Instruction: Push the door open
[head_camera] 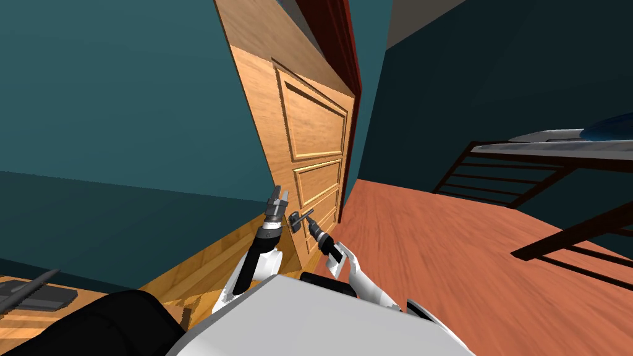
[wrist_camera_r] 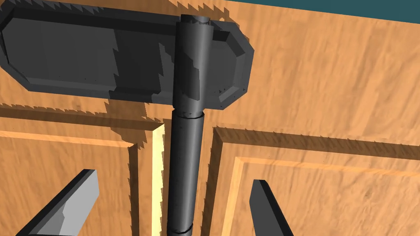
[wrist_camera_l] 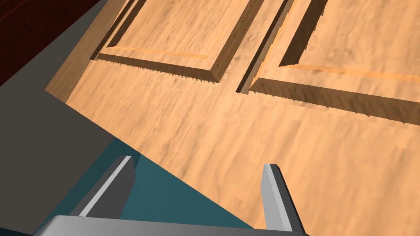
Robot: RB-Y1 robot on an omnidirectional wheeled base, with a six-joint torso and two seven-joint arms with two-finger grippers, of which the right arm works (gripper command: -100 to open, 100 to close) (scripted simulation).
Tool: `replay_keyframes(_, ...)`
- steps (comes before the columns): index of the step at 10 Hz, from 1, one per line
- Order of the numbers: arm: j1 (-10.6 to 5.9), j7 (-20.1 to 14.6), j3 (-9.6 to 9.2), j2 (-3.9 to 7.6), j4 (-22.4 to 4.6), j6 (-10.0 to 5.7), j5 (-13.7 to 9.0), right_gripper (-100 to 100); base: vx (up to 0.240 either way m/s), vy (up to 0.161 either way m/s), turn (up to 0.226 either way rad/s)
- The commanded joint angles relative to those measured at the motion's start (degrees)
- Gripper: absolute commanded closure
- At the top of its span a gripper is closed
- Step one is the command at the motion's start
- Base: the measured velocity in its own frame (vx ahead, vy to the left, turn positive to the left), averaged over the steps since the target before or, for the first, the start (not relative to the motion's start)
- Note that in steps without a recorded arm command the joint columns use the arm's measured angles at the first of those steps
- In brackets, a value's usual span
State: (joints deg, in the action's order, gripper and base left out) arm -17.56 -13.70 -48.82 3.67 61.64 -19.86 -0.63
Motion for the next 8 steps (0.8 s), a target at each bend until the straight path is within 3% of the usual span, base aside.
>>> replay_keyframes(1,-0.17,0.21,0.39,-0.57,-0.49,-0.05,0.04,-100,0.133,0.177,0.033)
replay_keyframes(2,-0.24,0.32,0.59,-1.01,-0.69,-0.03,0.07,-100,0.140,0.187,0.021)
replay_keyframes(3,-0.13,0.24,0.44,-0.69,-0.38,0.04,0.06,-100,0.051,0.076,-0.013)
replay_keyframes(4,-0.13,0.24,0.44,-0.69,-0.38,0.04,0.06,100,-0.011,-0.014,0.007)
replay_keyframes(8,-0.13,0.24,0.44,-0.69,-0.38,0.04,0.06,100,-0.013,-0.019,0.002)
